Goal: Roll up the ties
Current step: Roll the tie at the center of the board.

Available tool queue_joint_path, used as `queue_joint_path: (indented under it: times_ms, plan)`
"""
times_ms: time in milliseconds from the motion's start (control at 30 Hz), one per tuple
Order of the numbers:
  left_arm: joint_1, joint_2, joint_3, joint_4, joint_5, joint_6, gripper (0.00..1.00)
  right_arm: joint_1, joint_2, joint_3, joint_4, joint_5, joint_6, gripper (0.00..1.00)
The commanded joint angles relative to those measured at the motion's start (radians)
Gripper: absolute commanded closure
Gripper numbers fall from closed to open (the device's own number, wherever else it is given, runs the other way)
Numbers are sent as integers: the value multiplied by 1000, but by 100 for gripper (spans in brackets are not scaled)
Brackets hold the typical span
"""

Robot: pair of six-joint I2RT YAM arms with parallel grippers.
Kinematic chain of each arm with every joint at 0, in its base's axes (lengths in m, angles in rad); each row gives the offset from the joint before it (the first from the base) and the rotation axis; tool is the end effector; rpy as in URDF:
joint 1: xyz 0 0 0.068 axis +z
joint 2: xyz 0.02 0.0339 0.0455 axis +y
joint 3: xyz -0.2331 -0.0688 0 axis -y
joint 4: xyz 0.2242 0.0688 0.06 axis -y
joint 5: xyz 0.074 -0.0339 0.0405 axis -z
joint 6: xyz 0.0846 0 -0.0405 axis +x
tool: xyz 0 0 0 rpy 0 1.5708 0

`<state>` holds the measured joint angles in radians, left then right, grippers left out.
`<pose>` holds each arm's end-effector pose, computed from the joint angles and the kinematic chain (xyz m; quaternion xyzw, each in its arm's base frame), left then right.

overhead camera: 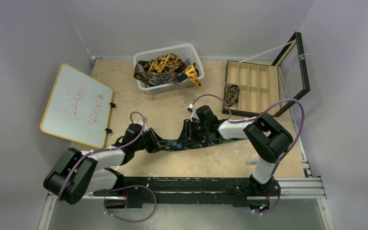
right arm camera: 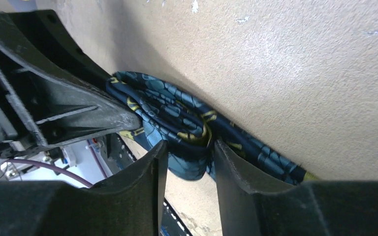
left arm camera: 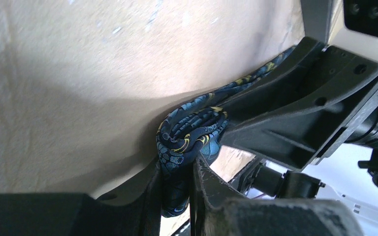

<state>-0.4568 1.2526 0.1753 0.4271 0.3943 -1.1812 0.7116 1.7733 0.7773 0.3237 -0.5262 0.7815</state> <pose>0.1896 -0.1294 0.0738 -0.2299 0.8524 -0.4380 0.1693 0.2405 0.2635 0.0946 -0.0825 0.8732 0.4567 0.1487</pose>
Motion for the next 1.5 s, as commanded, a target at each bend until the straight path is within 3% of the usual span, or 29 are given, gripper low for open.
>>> queue_joint_path:
  times_ms: [0,200,467,800,1100,1233,1467]
  plan:
    - [-3,-83,120,-203,-97,125,94,1,-78,35,-72,72,-48,55]
    - [-3,-120,238,-420,-174,216,97,6,-124,25,-66,95,-42,57]
    - [-3,-86,345,-579,-214,313,98,15,-65,78,-91,168,-30,78]
    - [-3,-78,447,-709,-278,373,98,28,59,176,-90,171,-26,90]
    - [-41,-36,559,-844,-389,441,98,57,120,234,-84,145,-19,93]
    - [-98,4,630,-928,-525,463,99,57,82,239,-146,195,-25,93]
    - [-234,103,758,-1070,-768,464,99,41,-70,189,-226,416,10,90]
